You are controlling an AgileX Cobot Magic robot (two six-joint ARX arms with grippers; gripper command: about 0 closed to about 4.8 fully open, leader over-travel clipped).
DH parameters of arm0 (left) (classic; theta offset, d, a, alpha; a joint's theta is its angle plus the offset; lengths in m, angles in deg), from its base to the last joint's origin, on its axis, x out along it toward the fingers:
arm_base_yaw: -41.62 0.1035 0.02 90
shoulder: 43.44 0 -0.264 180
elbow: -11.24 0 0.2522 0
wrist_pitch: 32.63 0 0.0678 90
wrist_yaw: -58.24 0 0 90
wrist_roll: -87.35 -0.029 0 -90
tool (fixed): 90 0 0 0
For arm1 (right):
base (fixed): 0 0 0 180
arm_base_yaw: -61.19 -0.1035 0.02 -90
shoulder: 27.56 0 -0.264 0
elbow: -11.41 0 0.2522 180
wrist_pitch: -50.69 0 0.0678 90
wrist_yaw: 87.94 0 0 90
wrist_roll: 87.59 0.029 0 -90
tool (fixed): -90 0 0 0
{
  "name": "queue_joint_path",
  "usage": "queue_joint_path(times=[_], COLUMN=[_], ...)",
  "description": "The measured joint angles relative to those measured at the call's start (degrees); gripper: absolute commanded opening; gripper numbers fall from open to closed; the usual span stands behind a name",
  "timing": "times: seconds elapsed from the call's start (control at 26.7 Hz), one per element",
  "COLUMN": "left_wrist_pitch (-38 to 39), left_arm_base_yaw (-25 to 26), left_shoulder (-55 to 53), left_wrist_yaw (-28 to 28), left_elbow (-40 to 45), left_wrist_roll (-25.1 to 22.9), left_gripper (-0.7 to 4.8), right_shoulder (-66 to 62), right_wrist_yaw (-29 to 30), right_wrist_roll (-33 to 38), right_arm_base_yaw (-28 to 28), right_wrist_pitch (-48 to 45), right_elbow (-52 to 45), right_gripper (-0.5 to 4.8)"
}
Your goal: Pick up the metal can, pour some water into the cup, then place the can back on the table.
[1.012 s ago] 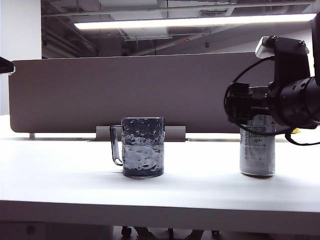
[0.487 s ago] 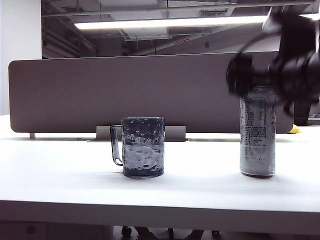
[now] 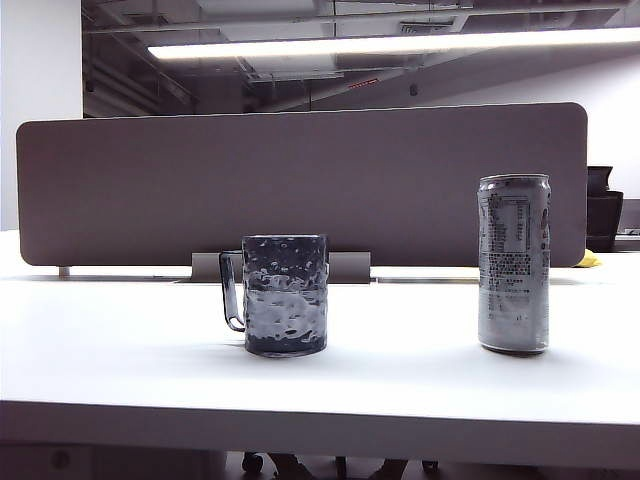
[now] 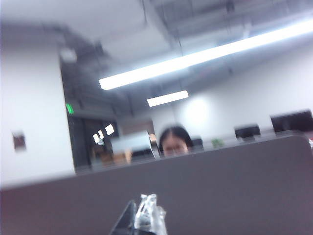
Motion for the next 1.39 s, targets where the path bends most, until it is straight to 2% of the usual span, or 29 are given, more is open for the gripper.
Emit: queue_joint_path(times=[0.11,0.3,0.37,0.45,0.52,0.67,1.09,1.31,1.39], left_wrist_pitch=[0.0,-0.02,0.07,0.07,0.17,0.11,0.44,0.46,0.44], left_arm_base_yaw=[0.79,0.9,0.9,0.9,0.98,0.94,0.83,0.83,0.83], left_shoulder=[0.0,0.0,-0.02,0.0,-0.04,-0.2,-0.07,-0.07,-0.07], left_wrist_yaw=[-0.04,-0.07,-0.11,-0.13,-0.02,-0.44,-0.35,-0.35,-0.35], left_elbow=[0.0,0.0,0.0,0.0,-0.04,-0.04,-0.02,-0.02,-0.02], left_wrist_roll=[0.0,0.0,0.0,0.0,-0.02,0.0,0.0,0.0,0.0], left_gripper=[-0.05,-0.05,-0.05,-0.05,-0.05,-0.05,-0.05,-0.05,-0.05], right_shoulder=[12.5,35.52,42.23,49.29,50.69,47.52,47.43,47.45,47.47], right_wrist_yaw=[0.48,4.44,4.57,4.55,4.31,4.42,4.5,1.42,1.03], right_wrist_roll=[3.32,3.85,3.91,3.93,4.15,4.02,4.0,2.51,2.23], right_arm_base_yaw=[0.0,0.0,-0.04,0.0,-0.2,-0.02,0.0,0.26,2.73], right_wrist_pitch=[9.62,37.86,47.52,57.35,64.0,67.3,84.39,86.62,86.79], right_elbow=[-0.13,-0.22,-0.26,-0.52,0.13,-0.15,-0.46,-0.5,-0.52], right_gripper=[-0.04,0.06,0.36,0.36,0.36,0.36,0.35,0.36,0.36])
